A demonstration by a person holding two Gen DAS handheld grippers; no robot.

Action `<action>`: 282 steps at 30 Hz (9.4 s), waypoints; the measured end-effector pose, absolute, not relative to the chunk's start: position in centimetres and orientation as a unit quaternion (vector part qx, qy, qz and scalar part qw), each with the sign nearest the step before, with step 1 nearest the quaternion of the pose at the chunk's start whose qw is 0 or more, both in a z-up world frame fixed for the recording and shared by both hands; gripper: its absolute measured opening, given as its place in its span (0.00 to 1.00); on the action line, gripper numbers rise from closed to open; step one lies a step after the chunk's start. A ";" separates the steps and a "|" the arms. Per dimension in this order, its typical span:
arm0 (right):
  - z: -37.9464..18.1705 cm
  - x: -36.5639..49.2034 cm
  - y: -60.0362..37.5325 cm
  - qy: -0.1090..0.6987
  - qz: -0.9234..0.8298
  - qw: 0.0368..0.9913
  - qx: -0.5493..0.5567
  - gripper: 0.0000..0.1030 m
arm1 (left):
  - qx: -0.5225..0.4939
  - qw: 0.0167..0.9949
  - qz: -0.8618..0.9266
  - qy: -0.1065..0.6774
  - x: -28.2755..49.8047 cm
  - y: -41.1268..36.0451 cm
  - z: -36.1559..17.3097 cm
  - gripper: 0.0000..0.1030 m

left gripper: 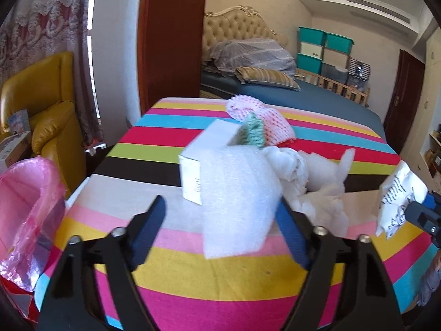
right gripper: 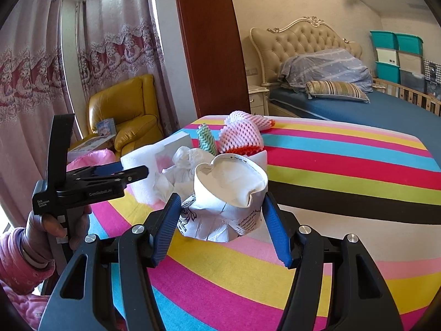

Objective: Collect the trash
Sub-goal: 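Grasp the white foam wrap with the left tool while the right tool holds the paper cup, then carry cup and foam wrap over the pink wastebasket and open both tools, then return both tools to the table, reaching the right tool toward a foam block, then grasp the white foam block with the right tool while the left tool grasps white tissue, then carry foam block and tissue over the wastebasket and open both tools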

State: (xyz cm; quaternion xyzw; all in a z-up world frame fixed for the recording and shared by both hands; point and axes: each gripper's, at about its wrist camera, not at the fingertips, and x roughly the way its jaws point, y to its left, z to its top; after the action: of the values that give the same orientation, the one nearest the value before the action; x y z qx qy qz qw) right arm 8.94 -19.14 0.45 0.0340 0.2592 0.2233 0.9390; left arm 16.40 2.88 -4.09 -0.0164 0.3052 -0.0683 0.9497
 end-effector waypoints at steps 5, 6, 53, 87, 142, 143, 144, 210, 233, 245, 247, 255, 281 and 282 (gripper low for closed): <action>0.2 8.8 -19.3 0.263 0.220 0.939 0.036 0.57 | -0.014 0.953 -0.088 0.290 15.0 2.2 -4.0 0.49; 0.1 8.8 -19.3 0.264 0.221 0.938 0.036 0.57 | -0.009 0.955 -0.087 0.284 14.6 2.1 -3.9 0.49; 2.7 8.4 -4.3 0.258 0.371 0.888 -0.077 0.56 | -0.004 0.973 0.005 0.231 3.6 13.1 -0.6 0.49; 5.7 11.7 16.2 0.243 0.480 0.831 -0.137 0.57 | -0.074 0.962 0.160 0.210 0.9 30.0 1.1 0.49; -1.4 14.7 -18.5 0.310 0.160 0.936 0.036 0.68 | -0.001 0.970 0.000 0.242 13.6 3.9 -4.9 0.95; -1.4 14.9 -18.7 0.310 0.156 0.937 0.039 0.67 | 0.002 0.970 -0.004 0.241 13.7 3.8 -4.9 0.95; -1.4 15.2 -18.8 0.311 0.154 0.937 0.040 0.65 | 0.007 0.970 -0.010 0.242 13.8 3.6 -5.0 0.95; -2.7 13.6 -24.4 0.353 0.078 0.932 0.027 0.50 | 0.048 0.918 -0.115 0.378 17.6 -6.1 -7.1 0.54; -2.2 13.3 -24.5 0.344 0.078 0.936 0.025 0.50 | -0.044 0.966 -0.078 0.244 11.1 1.4 -5.6 0.41; -2.4 13.4 -23.6 0.348 0.082 0.934 0.004 0.50 | -0.033 0.963 -0.088 0.253 10.1 1.3 -5.5 0.42; -2.3 13.3 -23.5 0.346 0.088 0.934 0.004 0.50 | -0.032 0.962 -0.090 0.255 9.9 1.4 -5.4 0.42; -1.1 11.6 -22.4 0.311 0.124 0.942 0.011 0.50 | -0.016 0.963 -0.080 0.258 8.7 2.5 -4.7 0.42; 1.2 6.4 -6.6 0.303 0.351 0.882 -0.088 0.50 | -0.019 0.969 0.020 0.246 4.3 12.4 -2.6 0.42; 1.2 6.4 -5.9 0.305 0.358 0.877 -0.092 0.50 | -0.023 0.969 0.028 0.244 4.1 13.1 -2.4 0.42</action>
State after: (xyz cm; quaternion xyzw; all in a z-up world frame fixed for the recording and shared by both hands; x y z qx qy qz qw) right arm 6.36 -5.92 1.18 -0.0919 0.3054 0.3584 0.8774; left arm 4.07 13.12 -2.44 -0.0228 0.2439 0.0276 0.9691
